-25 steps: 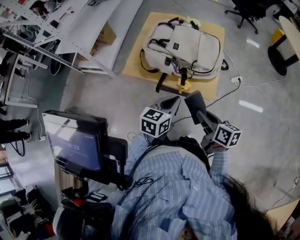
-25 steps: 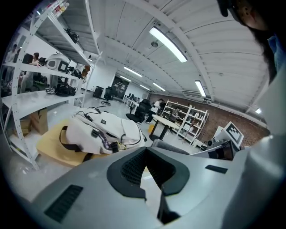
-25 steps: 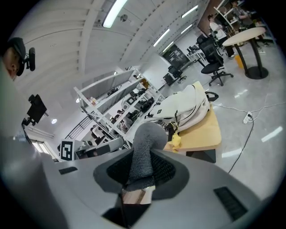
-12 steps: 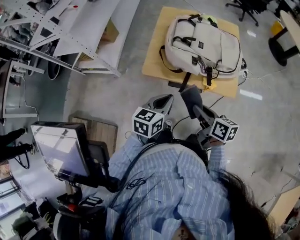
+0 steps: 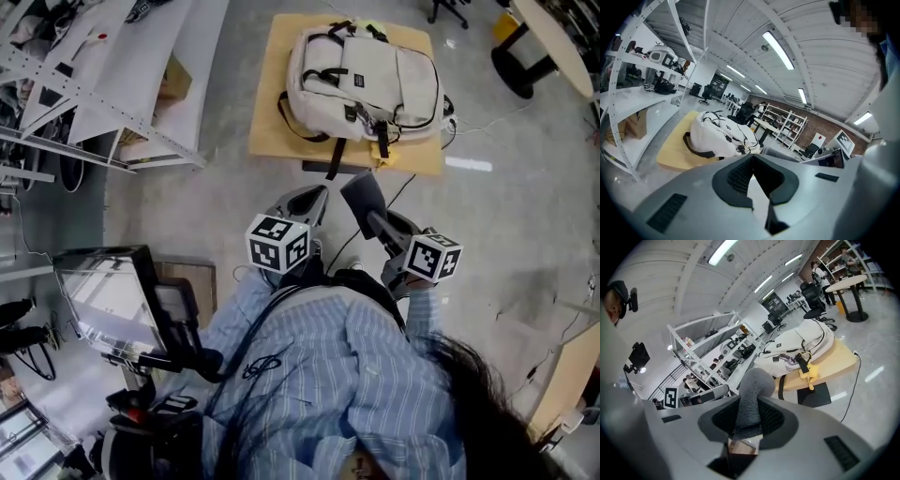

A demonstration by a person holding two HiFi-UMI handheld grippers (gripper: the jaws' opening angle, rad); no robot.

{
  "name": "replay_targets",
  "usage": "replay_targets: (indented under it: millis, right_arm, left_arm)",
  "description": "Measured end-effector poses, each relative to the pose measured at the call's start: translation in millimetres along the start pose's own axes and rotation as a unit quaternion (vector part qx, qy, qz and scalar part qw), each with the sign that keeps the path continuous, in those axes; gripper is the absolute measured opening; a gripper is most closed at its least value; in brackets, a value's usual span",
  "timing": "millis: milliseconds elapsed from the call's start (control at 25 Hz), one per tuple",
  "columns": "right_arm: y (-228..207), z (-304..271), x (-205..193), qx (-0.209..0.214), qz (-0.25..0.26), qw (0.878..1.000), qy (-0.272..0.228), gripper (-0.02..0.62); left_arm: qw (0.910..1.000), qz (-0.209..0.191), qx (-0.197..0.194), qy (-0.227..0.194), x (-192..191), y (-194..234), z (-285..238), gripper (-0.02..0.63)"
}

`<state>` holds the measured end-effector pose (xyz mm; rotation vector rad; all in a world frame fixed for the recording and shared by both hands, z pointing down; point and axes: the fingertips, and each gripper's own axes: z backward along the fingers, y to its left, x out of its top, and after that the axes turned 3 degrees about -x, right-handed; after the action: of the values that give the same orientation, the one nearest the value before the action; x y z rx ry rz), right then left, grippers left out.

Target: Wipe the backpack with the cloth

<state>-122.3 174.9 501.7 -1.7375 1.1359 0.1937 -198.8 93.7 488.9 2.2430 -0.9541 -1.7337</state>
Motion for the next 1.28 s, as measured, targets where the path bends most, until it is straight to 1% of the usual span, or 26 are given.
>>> replay_targets:
  millis: [200, 360, 480, 840, 1280]
  right_arm:
    - [-10.0, 26.8, 3.9, -0.005, 0.0, 1.0, -0.013, 0.106]
    - [-21.0, 48.0, 0.5, -0.001, -0.018, 1.0, -0.022, 0.106]
    - [-30.1, 60.4, -1.6, -0.002, -0.022, 0.999, -0.025, 0.106]
    - [-41.1, 69.6, -8.9, 0.003, -0.02, 1.0, -0.019, 0.106]
    - [-41.0, 70.1, -17.3, -0.003, -0.021, 1.0, -0.018, 0.106]
  left_arm:
    - [0.9998, -0.008, -0.016, 0.001, -2.5, -30.3, -12.1, 0.005]
    - [0.9999, -0.004, -0.013, 0.003, -9.7, -49.2, -16.6, 0.005]
    - [0.9998, -0.013, -0.008, 0.008, -14.2, -60.1, -19.3, 0.005]
    - [0.9996, -0.019, 0.015, 0.011, -17.5, -67.0, -16.7, 0.005]
    - [0.9995, -0.02, 0.017, 0.017, -20.8, -64.3, -14.3, 0.005]
